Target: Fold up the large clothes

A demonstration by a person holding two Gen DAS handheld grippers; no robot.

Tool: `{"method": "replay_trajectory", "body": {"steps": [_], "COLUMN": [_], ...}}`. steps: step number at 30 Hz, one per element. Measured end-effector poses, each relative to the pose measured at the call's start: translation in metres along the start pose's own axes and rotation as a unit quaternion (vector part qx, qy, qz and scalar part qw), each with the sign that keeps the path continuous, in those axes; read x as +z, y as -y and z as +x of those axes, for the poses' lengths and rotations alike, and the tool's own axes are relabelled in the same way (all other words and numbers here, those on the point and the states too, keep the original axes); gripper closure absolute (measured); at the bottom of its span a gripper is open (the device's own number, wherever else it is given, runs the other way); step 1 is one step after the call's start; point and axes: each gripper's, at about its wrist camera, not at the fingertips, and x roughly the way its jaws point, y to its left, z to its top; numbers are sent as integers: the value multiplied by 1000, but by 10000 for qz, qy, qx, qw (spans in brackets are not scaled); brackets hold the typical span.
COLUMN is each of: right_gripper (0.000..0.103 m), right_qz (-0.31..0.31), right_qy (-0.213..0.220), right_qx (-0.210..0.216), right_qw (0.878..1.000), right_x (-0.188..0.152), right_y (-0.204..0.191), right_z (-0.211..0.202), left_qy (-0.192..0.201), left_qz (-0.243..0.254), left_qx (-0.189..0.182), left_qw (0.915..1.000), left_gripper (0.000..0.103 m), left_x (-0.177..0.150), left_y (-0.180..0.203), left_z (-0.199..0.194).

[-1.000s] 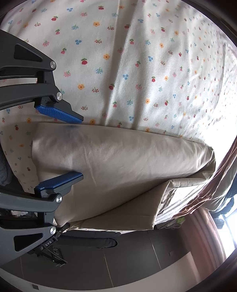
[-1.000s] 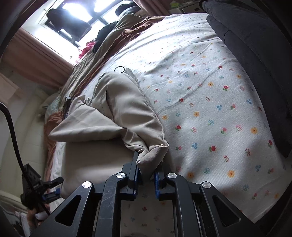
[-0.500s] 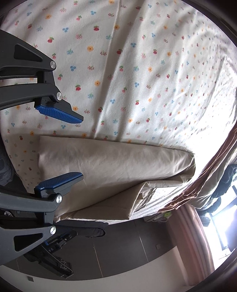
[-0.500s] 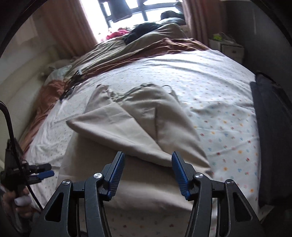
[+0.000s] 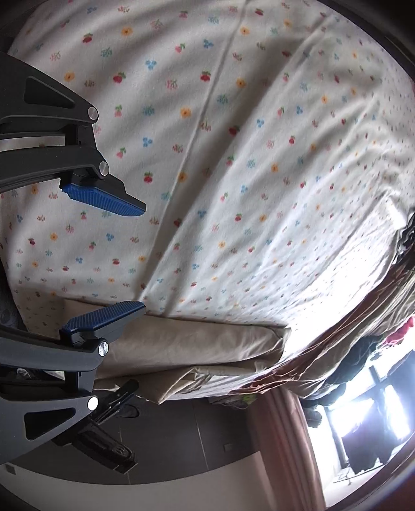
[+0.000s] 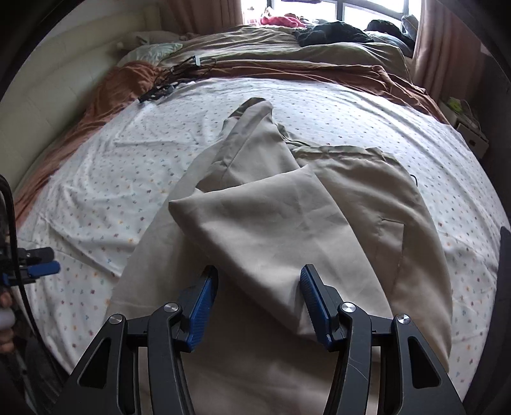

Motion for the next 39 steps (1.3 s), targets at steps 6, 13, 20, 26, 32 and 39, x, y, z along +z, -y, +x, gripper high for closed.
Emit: {"method": "replay_trajectory", "body": {"steps": [6,13,20,26,32,39], "right_gripper": [97,98,98,98,81,45], "right_qz": [198,773,1412,1992,2603,2460], "right_qy": [508,881,868,499,69,97], "right_qx": [-35,-187,-57,71,-732,72], "right_qw": [9985,9929,9862,9787,9627,9692], "right_x": [20,47,58,54,35,30], "right_y": [27,96,162,209,244,239], "right_z": [-24,-54,-38,11,37,22], "left_qy": [-5,-59,-161,-215,-358,-464], "left_qz": [-33,74,249,396,480,737], "left_qx": [34,-102,-124,-65,16,126], "left_qw": [10000,9999,9995,9990,9982,9961], "left_gripper": [46,46,46,46,46,46], "left_x": [4,11,21,32,42,57], "left_y": [-3,24,53,73,87,112], "left_z": [0,16,37,57,85,112]}}
